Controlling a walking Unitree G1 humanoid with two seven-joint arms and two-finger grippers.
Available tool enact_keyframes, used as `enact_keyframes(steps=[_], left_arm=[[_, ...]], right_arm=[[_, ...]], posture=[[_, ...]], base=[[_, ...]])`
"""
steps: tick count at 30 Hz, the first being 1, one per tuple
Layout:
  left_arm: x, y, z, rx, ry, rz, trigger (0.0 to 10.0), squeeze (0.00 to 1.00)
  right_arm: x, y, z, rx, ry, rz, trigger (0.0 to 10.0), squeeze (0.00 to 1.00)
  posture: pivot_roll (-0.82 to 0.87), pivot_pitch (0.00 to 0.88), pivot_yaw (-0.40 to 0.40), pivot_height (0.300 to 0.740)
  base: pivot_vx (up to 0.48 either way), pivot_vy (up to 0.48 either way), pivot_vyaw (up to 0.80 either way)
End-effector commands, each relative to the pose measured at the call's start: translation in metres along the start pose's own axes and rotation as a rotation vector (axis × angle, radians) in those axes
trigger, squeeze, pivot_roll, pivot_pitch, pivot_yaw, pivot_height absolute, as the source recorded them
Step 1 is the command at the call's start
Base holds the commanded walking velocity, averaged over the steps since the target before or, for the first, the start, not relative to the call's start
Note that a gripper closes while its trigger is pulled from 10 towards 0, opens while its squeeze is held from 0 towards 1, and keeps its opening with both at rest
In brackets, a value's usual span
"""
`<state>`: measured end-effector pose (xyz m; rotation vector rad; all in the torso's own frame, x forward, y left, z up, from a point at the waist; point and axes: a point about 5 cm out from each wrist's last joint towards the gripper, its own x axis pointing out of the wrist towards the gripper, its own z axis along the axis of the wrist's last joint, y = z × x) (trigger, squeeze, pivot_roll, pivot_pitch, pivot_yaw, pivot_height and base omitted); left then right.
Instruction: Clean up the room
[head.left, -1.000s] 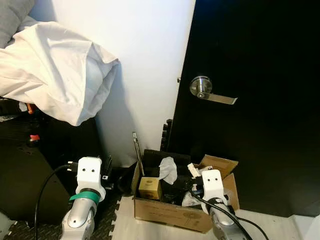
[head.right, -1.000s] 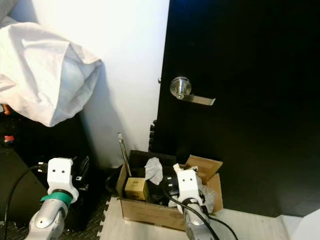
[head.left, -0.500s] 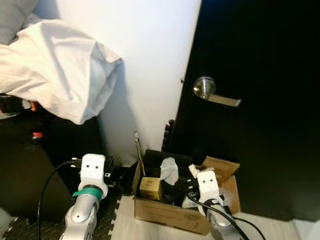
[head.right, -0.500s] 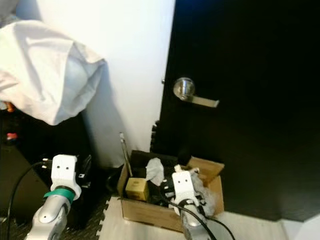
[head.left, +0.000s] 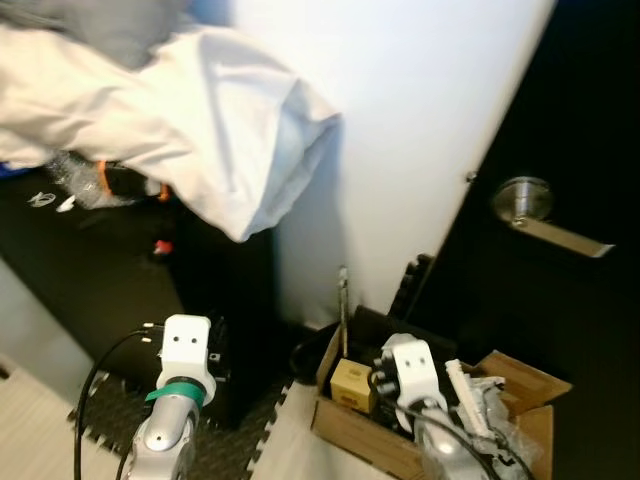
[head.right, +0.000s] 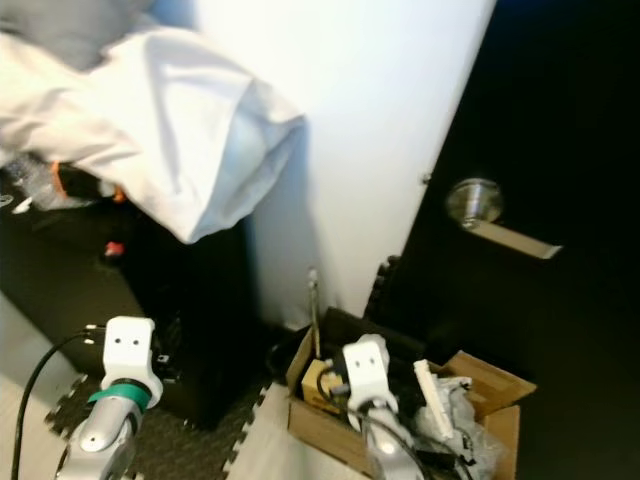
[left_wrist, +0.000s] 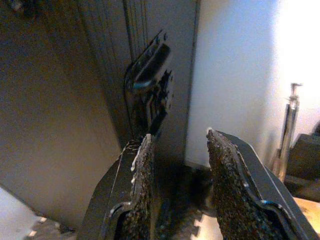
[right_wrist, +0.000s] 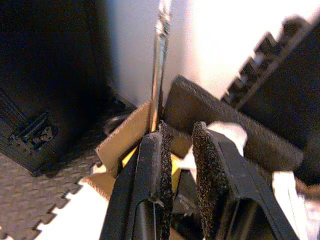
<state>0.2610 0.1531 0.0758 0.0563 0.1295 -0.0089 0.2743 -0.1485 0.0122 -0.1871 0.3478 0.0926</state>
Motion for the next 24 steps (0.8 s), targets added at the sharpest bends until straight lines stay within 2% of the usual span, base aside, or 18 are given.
enact_keyframes(steps=[1, 3, 10, 19, 24], left_arm=[[-0.0028, 0.0045, -0.0055, 0.002, 0.027, 0.020, 10.0, 0.00], [-0.0028, 0.0042, -0.0055, 0.003, 0.027, 0.021, 10.0, 0.00], [-0.0039, 0.0042, -0.0075, 0.001, 0.036, 0.019, 10.0, 0.00], [-0.0034, 0.0035, -0.0071, 0.003, 0.038, 0.016, 10.0, 0.00], [-0.0032, 0.0029, -0.0076, 0.002, 0.042, 0.010, 10.0, 0.00]], right_arm=[[-0.0008, 0.0039, -0.0045, 0.001, 0.017, 0.008, 10.0, 0.00], [0.0001, 0.0028, -0.0035, -0.027, 0.013, -0.006, 10.0, 0.00], [0.0009, 0.0041, -0.0024, -0.006, 0.012, 0.000, 10.0, 0.00], [0.0017, 0.0051, -0.0013, -0.026, 0.017, 0.006, 10.0, 0.00], [0.0013, 0.0020, -0.0028, -0.024, 0.020, -0.031, 10.0, 0.00]], posture=[[0.09, 0.000, 0.013, 0.740], [0.09, 0.000, 0.010, 0.740], [0.09, 0.000, 0.008, 0.740], [0.09, 0.000, 0.010, 0.740], [0.09, 0.000, 0.014, 0.740]], base=[[0.000, 0.000, 0.80], [0.000, 0.000, 0.80], [0.000, 0.000, 0.80], [0.000, 0.000, 0.80], [0.000, 0.000, 0.80]])
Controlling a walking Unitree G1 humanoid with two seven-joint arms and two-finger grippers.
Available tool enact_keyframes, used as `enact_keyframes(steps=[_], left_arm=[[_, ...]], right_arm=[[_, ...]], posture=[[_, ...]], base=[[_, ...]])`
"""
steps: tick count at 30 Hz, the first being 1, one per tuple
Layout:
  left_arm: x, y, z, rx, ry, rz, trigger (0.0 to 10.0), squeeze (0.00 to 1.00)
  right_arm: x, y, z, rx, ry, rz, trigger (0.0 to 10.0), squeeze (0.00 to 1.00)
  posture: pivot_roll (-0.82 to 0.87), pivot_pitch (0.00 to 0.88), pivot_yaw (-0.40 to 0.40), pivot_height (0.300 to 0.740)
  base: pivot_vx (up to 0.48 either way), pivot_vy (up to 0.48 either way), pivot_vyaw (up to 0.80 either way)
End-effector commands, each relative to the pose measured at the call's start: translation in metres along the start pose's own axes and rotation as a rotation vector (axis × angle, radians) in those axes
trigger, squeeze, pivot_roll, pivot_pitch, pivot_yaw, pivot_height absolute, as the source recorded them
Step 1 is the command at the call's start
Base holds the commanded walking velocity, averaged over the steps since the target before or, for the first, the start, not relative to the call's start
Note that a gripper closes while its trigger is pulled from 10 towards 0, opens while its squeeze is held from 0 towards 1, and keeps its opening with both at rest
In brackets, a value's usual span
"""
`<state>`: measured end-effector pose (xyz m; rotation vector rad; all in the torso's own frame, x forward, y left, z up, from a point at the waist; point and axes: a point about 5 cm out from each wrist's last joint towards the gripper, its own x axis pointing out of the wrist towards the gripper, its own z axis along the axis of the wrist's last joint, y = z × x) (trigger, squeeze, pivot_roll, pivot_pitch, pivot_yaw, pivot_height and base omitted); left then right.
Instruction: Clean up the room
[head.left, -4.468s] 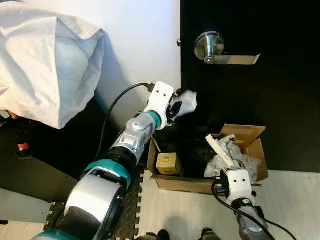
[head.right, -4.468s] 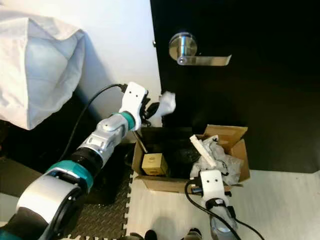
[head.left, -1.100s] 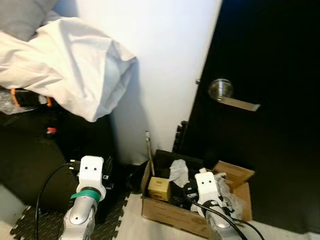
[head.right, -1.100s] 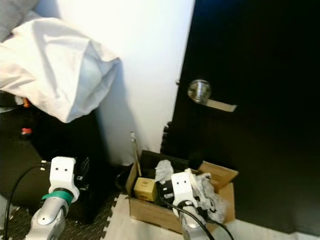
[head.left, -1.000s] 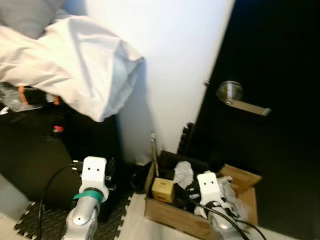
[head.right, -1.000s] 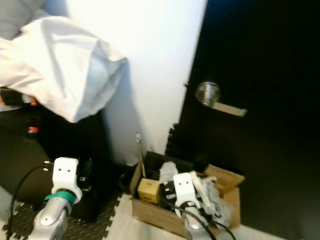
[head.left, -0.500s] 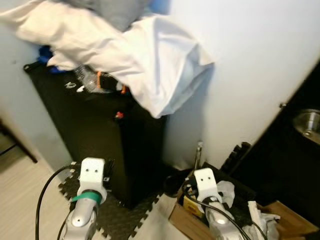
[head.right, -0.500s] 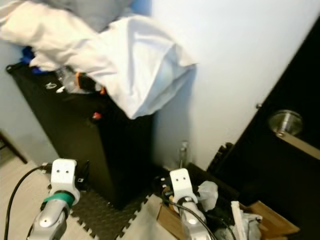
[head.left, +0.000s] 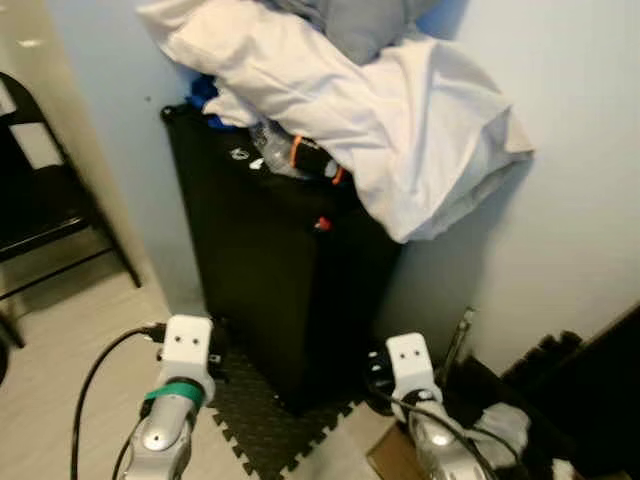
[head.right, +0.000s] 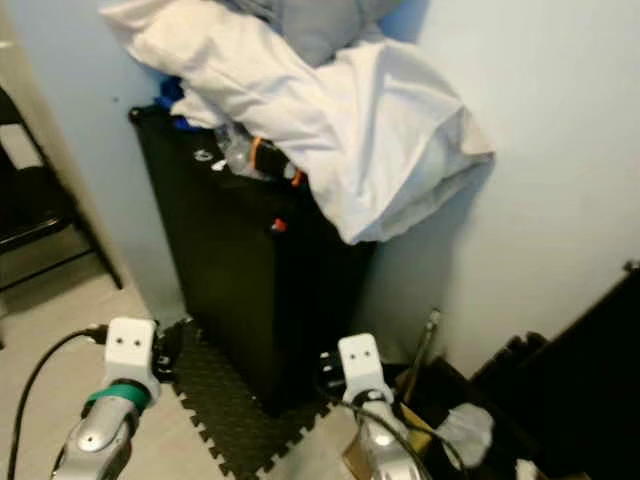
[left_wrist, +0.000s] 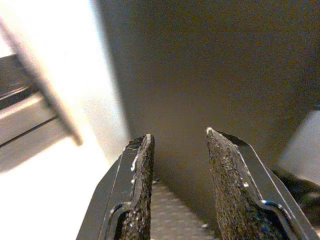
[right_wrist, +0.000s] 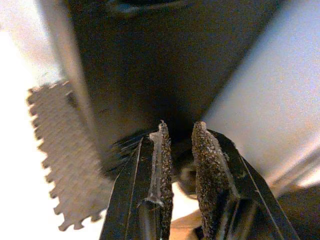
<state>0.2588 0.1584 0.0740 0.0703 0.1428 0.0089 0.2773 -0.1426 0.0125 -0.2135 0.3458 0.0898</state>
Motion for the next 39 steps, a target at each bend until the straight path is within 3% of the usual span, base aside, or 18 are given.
enact_keyframes(steps=[1, 25, 39], left_arm=[[-0.0013, -0.0022, -0.0052, -0.011, 0.028, -0.008, 10.0, 0.00], [-0.0034, -0.0071, -0.0133, -0.035, 0.071, -0.007, 10.0, 0.00], [0.0013, -0.0065, -0.0122, -0.016, 0.068, -0.001, 10.0, 0.00]], right_arm=[[-0.0017, -0.0032, -0.0052, 0.002, 0.020, -0.024, 10.0, 0.00], [-0.0034, -0.0018, -0.0122, 0.155, 0.062, -0.016, 10.0, 0.00], [-0.0043, 0.0009, -0.0134, 0.117, 0.058, 0.004, 10.0, 0.00]], posture=[[0.09, 0.000, 0.014, 0.740], [0.09, 0.000, 0.005, 0.740], [0.09, 0.000, 0.012, 0.740]], base=[[0.000, 0.000, 0.80], [0.000, 0.000, 0.80], [0.000, 0.000, 0.80]])
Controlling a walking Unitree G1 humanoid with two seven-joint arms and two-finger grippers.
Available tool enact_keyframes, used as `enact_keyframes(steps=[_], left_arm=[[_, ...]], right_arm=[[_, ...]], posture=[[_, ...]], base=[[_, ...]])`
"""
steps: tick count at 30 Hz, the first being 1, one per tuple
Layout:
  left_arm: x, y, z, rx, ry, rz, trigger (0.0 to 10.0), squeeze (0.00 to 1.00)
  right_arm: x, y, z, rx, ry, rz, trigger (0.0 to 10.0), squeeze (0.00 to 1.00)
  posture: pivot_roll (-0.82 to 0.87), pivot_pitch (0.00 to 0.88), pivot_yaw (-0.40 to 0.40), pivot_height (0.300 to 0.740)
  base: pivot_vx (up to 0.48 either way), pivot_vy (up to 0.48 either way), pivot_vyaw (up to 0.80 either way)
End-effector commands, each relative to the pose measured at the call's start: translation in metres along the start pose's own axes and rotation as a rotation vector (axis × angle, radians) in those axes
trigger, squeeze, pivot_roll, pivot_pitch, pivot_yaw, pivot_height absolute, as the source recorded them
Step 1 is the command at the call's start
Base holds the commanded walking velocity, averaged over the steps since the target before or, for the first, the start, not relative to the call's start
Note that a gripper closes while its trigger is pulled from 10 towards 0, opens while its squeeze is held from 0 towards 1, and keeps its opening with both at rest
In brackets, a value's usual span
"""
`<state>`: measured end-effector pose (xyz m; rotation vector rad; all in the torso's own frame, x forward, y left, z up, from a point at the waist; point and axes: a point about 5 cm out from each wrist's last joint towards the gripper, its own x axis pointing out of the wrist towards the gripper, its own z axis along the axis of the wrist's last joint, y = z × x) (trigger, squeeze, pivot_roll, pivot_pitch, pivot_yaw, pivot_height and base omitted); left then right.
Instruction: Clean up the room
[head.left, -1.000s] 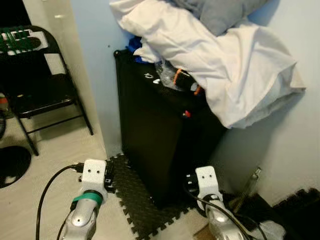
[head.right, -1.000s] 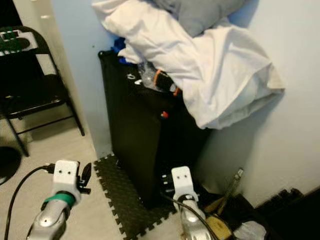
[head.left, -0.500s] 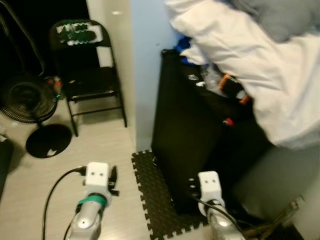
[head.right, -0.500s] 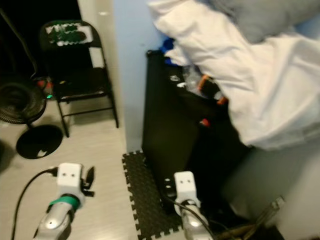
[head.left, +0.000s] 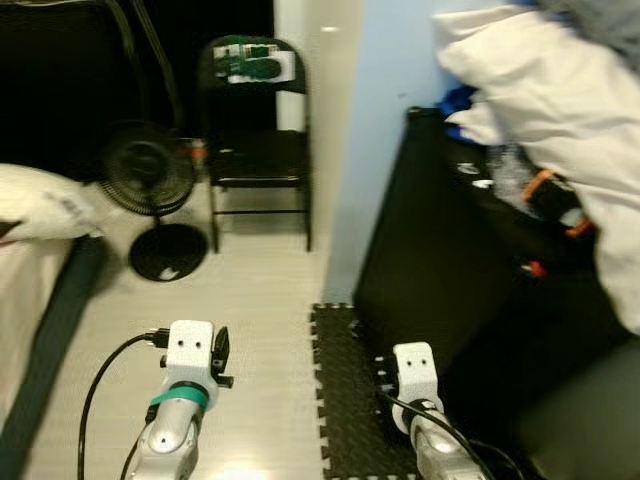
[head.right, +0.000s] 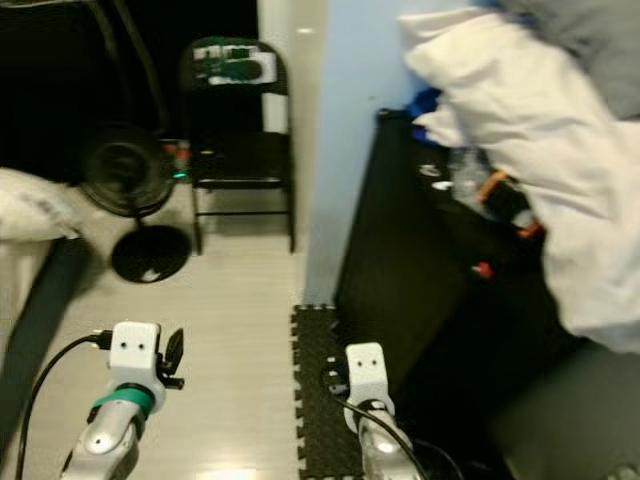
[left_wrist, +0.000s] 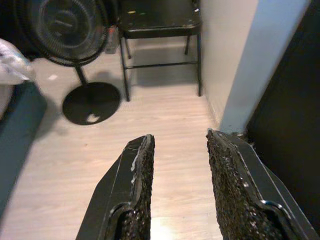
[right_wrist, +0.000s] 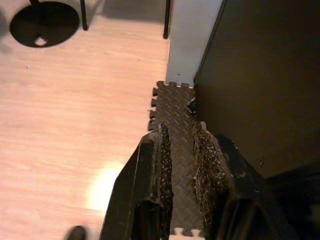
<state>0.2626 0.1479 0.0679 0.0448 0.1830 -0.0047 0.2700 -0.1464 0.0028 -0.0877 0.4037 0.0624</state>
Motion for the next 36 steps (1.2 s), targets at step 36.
enact_keyframes(steps=[36], left_arm=[[-0.0032, 0.0037, -0.0097, 0.004, 0.039, 0.026, 10.0, 0.00]], right_arm=[[0.0011, 0.0018, 0.0028, 0.068, 0.003, 0.013, 10.0, 0.00]], posture=[[0.09, 0.000, 0.005, 0.740]], base=[[0.000, 0.000, 0.80]])
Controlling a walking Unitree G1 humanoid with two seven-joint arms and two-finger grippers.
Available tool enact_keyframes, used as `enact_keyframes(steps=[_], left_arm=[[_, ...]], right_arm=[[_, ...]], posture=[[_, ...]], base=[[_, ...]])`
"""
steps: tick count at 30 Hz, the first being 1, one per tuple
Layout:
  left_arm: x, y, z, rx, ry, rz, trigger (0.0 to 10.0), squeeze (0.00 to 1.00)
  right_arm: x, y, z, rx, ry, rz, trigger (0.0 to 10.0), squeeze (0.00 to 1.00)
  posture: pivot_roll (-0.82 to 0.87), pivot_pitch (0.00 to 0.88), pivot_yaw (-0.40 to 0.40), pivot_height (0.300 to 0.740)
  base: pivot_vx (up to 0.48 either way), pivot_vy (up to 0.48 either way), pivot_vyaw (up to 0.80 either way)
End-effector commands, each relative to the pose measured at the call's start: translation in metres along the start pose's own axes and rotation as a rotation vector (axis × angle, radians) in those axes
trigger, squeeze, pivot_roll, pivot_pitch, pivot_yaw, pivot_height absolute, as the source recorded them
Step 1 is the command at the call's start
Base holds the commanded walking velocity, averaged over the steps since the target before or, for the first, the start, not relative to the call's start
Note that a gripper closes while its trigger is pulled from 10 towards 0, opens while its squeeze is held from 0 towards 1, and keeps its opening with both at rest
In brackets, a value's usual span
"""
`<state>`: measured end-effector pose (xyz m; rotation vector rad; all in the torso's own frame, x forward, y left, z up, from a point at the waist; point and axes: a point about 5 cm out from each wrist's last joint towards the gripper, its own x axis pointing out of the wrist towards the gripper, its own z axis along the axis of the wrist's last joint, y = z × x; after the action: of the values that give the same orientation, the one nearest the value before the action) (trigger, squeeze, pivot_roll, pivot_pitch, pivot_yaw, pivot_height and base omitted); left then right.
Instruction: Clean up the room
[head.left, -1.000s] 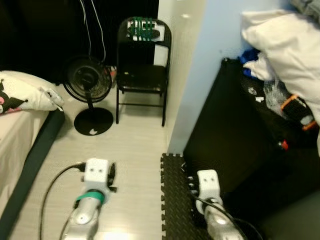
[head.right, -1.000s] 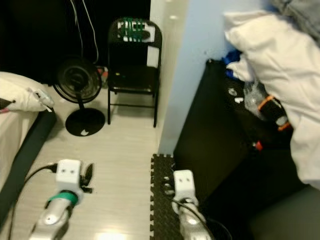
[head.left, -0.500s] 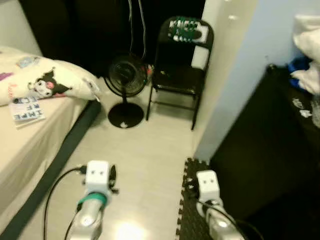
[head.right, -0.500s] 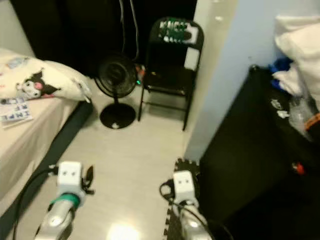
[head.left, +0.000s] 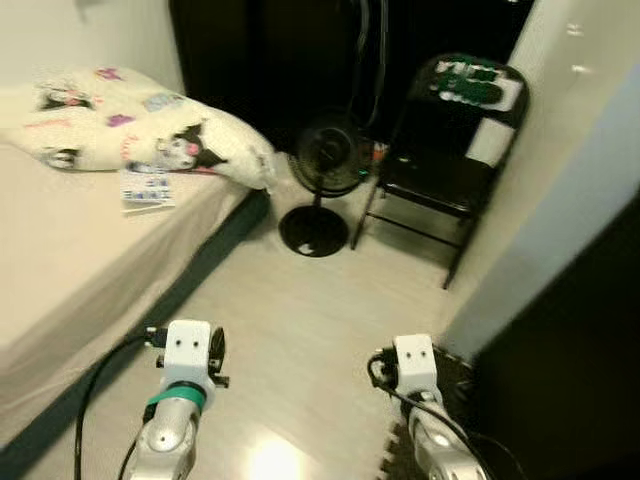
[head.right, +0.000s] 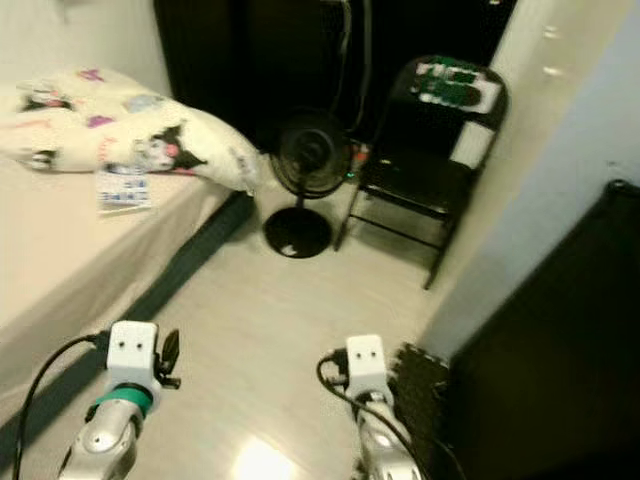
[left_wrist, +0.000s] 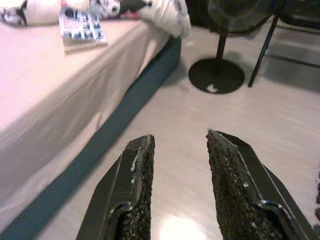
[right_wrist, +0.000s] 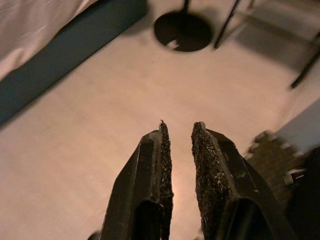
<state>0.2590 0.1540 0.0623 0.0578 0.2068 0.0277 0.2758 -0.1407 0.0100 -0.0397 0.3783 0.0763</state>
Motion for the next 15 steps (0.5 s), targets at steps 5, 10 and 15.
enact_keyframes(steps=[5, 10, 15], left_arm=[[-0.0008, -0.0034, -0.0040, -0.011, 0.019, -0.010, 10.0, 0.00], [-0.0019, -0.0031, -0.0049, -0.011, 0.023, -0.007, 10.0, 0.00], [-0.0021, -0.0023, -0.0048, -0.008, 0.023, -0.002, 10.0, 0.00]], right_arm=[[-0.0030, -0.0018, -0.0087, 0.020, 0.038, 0.001, 10.0, 0.00], [-0.0033, -0.0011, -0.0111, 0.039, 0.052, 0.006, 10.0, 0.00], [-0.0027, 0.0011, -0.0113, 0.036, 0.064, 0.017, 10.0, 0.00]], posture=[[0.09, 0.000, 0.001, 0.740], [0.10, 0.000, -0.002, 0.740], [0.10, 0.000, -0.002, 0.740]], base=[[0.000, 0.000, 0.80], [0.000, 0.000, 0.80], [0.000, 0.000, 0.48]])
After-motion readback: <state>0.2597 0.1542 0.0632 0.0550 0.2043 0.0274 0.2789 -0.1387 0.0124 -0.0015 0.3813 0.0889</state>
